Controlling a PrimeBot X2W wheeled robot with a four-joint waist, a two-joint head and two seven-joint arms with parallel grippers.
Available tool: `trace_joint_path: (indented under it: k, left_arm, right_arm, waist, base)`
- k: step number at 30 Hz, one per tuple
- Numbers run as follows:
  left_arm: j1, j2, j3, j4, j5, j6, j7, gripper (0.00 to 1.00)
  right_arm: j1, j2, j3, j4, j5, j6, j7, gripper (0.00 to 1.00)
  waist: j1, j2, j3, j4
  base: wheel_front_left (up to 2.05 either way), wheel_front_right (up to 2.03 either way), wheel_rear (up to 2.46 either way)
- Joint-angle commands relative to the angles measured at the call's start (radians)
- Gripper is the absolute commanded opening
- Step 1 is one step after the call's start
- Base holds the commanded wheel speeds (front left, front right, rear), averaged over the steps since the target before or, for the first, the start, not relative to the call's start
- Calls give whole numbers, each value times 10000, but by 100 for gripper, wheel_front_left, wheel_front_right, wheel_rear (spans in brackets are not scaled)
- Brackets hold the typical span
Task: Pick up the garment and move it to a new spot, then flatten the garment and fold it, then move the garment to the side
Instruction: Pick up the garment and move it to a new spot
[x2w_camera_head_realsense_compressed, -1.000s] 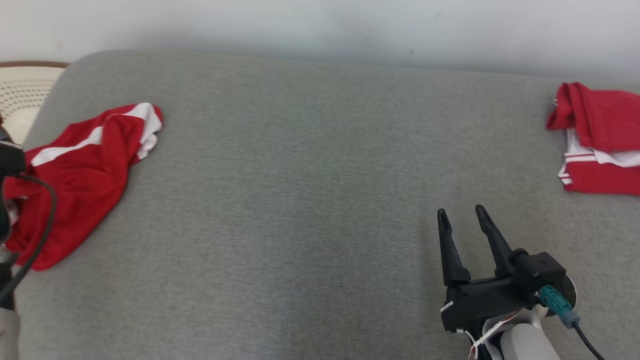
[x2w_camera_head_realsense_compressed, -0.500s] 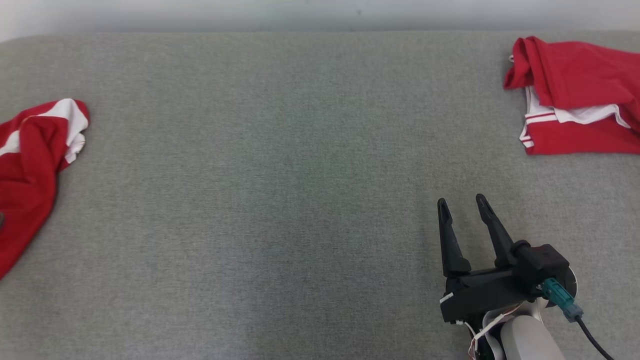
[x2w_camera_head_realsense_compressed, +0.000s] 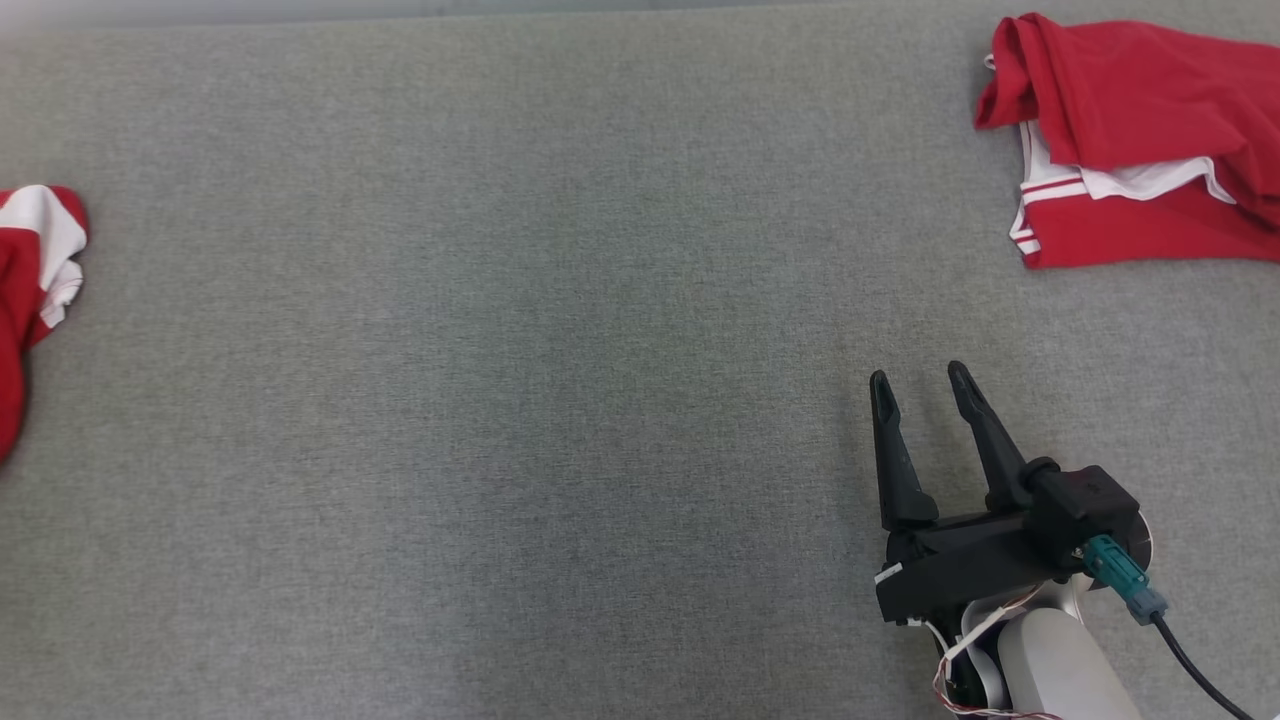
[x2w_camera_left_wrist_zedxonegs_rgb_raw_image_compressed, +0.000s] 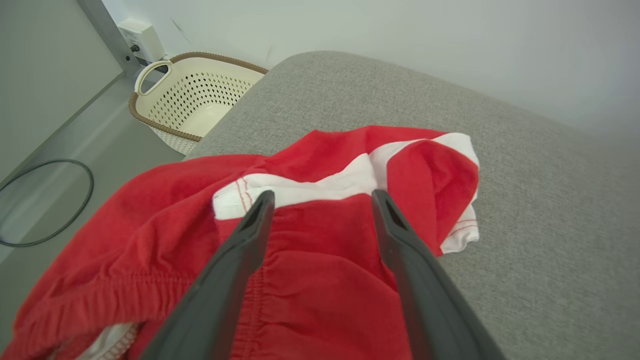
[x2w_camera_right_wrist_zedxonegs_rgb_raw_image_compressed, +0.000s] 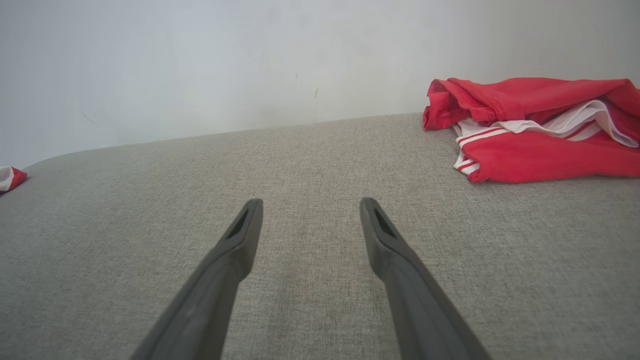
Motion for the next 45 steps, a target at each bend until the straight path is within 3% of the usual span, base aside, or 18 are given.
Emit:
trace_joint_path:
  k: [1,8,12,16,17,18,19,29,34,45]
  left_arm:
    - [-84,218,-57,206,52,-15,86,100]
    - [-144,488,-136,974,-178,-50,1218,100]
    - [6,310,-254,1166,-201,-33,2176,100]
    - [-72,241,-323,1207,-253,15,2399,100]
    - [-79,233,-341,1211,-263,24,2389,83]
    - [-72,218,-374,1210,-253,23,2349,29]
    - [-58,223,-410,1192,-226,17,2269,0]
    - [-185,345,-687,681,-173,-62,1012,0]
    - [-522,118,-1036,149,-271,-74,285,0]
    - [-1067,-372,-3013,-2074,-1083,-77,-219,0]
  right_arm:
    - [-57,18,2,-26,22,-8,-6,100]
    - [-137,17,-73,-79,-100,-8,-6,100]
    - [-84,18,-102,-98,-115,-8,-6,100]
    - [4,19,-123,-89,-122,-8,-6,100]
    - [9,19,-100,-77,-100,-8,-6,100]
    - [15,19,-84,-66,-83,-8,-6,100]
    - [14,17,-73,-57,-64,-8,-6,100]
    - [117,17,-57,67,118,-8,-6,100]
    - [168,16,-82,137,223,-8,-6,100]
    - [452,14,-105,286,550,-8,-7,100]
  waist:
    - [-1,-2,86,-99]
    - [-1,-2,311,-282]
    - [-1,-2,313,-286]
    - [-1,-2,303,-240]
    - [-1,-2,295,-231]
    - [-1,-2,274,-217]
    - [-1,-2,261,-205]
    - [-1,-2,10,-41]
    - [-1,-2,-325,124]
    - [-1,-2,-1338,276]
  base:
    - [0,0,0]
    - [0,0,0]
    - [0,0,0]
    - [0,0,0]
    - [0,0,0]
    - [0,0,0]
    - [0,0,0]
    - [0,0,0]
    - [0,0,0]
    - [0,0,0]
